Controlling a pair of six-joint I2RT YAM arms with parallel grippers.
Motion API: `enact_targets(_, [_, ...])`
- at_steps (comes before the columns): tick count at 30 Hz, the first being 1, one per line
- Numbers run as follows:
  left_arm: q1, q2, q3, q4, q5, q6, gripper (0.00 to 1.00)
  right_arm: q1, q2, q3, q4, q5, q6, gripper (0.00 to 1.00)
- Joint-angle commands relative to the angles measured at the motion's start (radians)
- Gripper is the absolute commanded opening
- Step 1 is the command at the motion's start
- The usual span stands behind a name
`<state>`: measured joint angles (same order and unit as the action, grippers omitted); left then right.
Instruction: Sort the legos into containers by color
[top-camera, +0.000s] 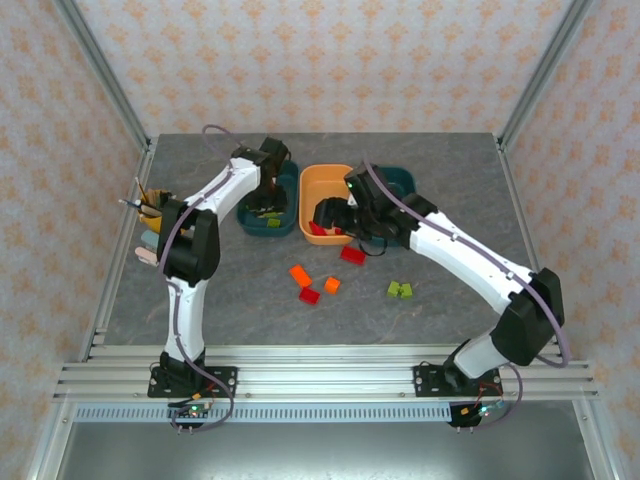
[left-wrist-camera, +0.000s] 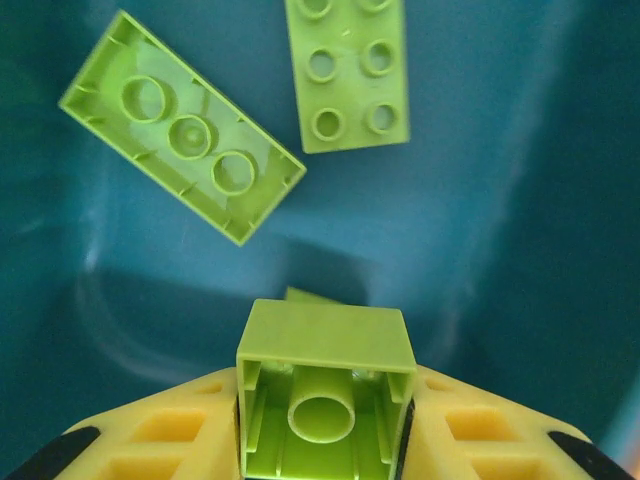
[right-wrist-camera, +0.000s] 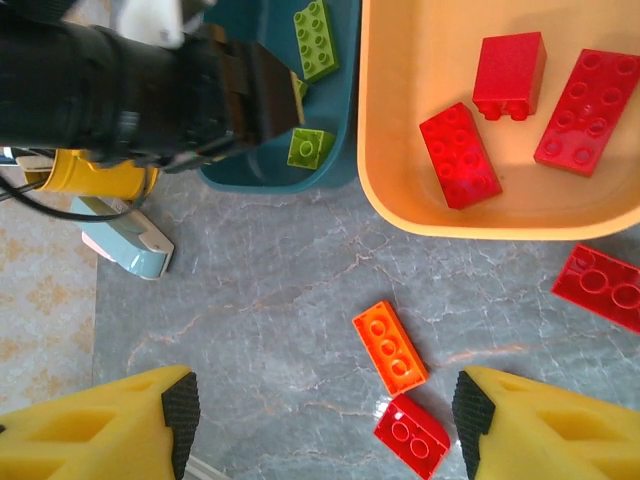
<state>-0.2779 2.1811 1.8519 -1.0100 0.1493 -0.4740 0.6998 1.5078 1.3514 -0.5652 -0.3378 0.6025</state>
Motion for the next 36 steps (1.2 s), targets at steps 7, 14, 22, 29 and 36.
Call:
enact_targets(7, [0.008, 0.046, 0.075, 0.006, 0.042, -0.002, 0.41, 0.0, 0.043, -0.015, -0.006, 0.008, 0.011, 0.7])
enact_targets(14, [0.009, 0.049, 0.102, -0.006, 0.044, 0.003, 0.43, 0.0, 0.057, -0.037, 0.003, -0.002, 0.018, 0.69])
enact_targets(22, [0.009, 0.11, 0.165, -0.016, 0.072, 0.014, 0.43, 0.001, 0.052, -0.052, -0.002, 0.0, 0.02, 0.69])
enact_targets(29, [0.012, 0.122, 0.175, -0.025, 0.07, -0.002, 0.54, 0.004, 0.053, -0.044, -0.019, -0.004, 0.008, 0.69])
enact_targets(36, [0.011, 0.017, 0.167, -0.054, 0.019, -0.022, 0.7, 0.052, 0.068, 0.011, -0.099, 0.024, -0.066, 0.7])
